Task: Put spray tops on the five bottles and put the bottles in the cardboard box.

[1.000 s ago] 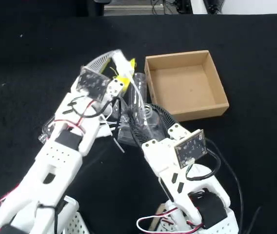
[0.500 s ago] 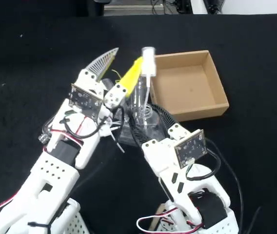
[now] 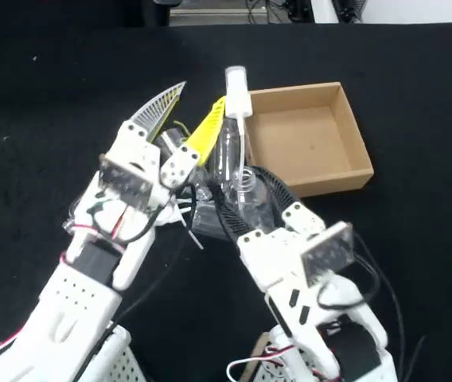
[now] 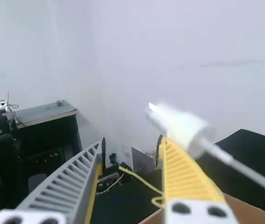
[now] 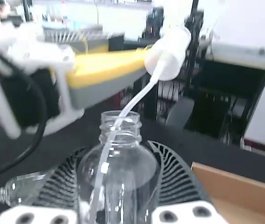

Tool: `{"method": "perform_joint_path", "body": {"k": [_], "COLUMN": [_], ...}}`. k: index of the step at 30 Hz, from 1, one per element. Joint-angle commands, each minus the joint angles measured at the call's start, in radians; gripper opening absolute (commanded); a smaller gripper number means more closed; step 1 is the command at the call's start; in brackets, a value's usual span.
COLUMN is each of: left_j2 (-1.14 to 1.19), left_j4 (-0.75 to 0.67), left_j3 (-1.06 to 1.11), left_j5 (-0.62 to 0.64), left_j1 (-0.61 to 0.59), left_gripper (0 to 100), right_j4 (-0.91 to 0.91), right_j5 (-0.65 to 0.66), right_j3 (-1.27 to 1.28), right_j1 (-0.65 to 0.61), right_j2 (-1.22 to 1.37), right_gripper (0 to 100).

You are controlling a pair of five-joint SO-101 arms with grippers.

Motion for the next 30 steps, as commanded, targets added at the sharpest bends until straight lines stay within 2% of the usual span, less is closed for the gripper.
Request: {"method": "perform_joint_path", "body": {"k": [1, 5, 11, 16, 20, 22, 26, 30], "left_j2": [-0.176, -0.324, -0.33, -0.204, -0.048, 0.037, 0.189, 0.269], "left_j4": [0.12, 0.222, 0.229, 0.216, 0.098, 0.086, 0.089, 0.089], "left_j3": [-0.007, -0.004, -0.027, -0.104, -0.189, -0.254, -0.395, -0.481], "left_j5": [0.011, 0.009, 0.005, 0.005, 0.005, 0.005, -0.006, -0.094], "left_j1": [-0.008, -0.013, -0.015, -0.004, -0.004, -0.002, 0.042, 0.125], "left_gripper": [19, 19, 19, 19, 19, 19, 20, 19], "right_j4": [-0.009, -0.11, -0.261, -0.288, -0.288, -0.288, -0.288, -0.284], "right_j5": [0.006, 0.006, 0.002, -0.003, -0.003, -0.003, -0.003, -0.002], "right_j3": [-0.085, -0.076, -0.082, -0.074, -0.074, -0.076, -0.073, -0.073], "right_j1": [-0.008, -0.008, -0.008, -0.008, -0.008, -0.008, -0.009, -0.009], "right_j2": [-0.105, -0.105, -0.105, -0.105, -0.105, -0.105, -0.105, -0.105], "right_gripper": [1.2, 1.1, 1.1, 1.1, 1.1, 1.1, 1.1, 1.1]}}
